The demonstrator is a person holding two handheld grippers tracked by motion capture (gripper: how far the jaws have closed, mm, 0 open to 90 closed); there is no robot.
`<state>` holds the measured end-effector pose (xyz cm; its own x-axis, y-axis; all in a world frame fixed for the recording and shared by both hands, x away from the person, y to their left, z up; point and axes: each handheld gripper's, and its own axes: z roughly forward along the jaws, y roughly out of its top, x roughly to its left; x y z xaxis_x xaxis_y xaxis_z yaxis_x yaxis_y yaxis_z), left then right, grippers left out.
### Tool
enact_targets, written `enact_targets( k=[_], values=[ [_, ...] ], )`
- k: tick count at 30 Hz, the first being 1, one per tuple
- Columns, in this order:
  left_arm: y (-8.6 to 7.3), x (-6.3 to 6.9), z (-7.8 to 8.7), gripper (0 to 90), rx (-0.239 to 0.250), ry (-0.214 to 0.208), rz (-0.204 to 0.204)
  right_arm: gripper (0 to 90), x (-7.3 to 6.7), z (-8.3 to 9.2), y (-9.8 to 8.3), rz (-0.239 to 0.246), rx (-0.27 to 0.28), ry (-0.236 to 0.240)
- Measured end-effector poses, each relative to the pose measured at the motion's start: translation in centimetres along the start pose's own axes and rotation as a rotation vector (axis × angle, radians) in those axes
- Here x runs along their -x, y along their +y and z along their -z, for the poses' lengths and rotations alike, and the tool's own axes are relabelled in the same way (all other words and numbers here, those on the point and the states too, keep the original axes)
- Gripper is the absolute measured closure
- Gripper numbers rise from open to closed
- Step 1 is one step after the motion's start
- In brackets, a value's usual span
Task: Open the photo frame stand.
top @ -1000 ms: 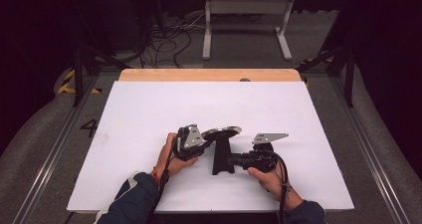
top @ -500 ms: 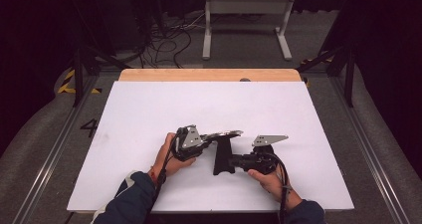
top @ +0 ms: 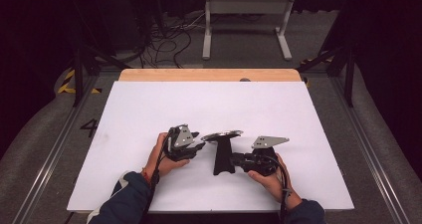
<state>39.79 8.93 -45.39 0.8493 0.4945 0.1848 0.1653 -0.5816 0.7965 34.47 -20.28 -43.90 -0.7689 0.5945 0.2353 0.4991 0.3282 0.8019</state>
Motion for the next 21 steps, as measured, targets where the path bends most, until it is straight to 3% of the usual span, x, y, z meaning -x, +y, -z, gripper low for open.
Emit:
enact_targets(
  k=[7,12,18,21],
  values=[
    [0.2,-0.1,0.9,43.1,0.018,0.012,0.014,75.8,-0.9,1.2,0.3,0.071,0.043,-0.081],
    [0.4,0.1,1.5,38.9,0.035,0.005,0.011,89.8,-2.0,1.7,0.6,0.126,0.085,-0.156],
    [0.6,0.0,1.9,37.2,0.055,-0.034,0.036,90.0,-3.3,1.9,0.7,0.144,0.156,-0.184],
    [0.7,0.1,1.8,36.3,0.051,-0.047,0.023,90.0,-4.0,1.8,0.7,0.167,0.177,-0.196]
  ],
)
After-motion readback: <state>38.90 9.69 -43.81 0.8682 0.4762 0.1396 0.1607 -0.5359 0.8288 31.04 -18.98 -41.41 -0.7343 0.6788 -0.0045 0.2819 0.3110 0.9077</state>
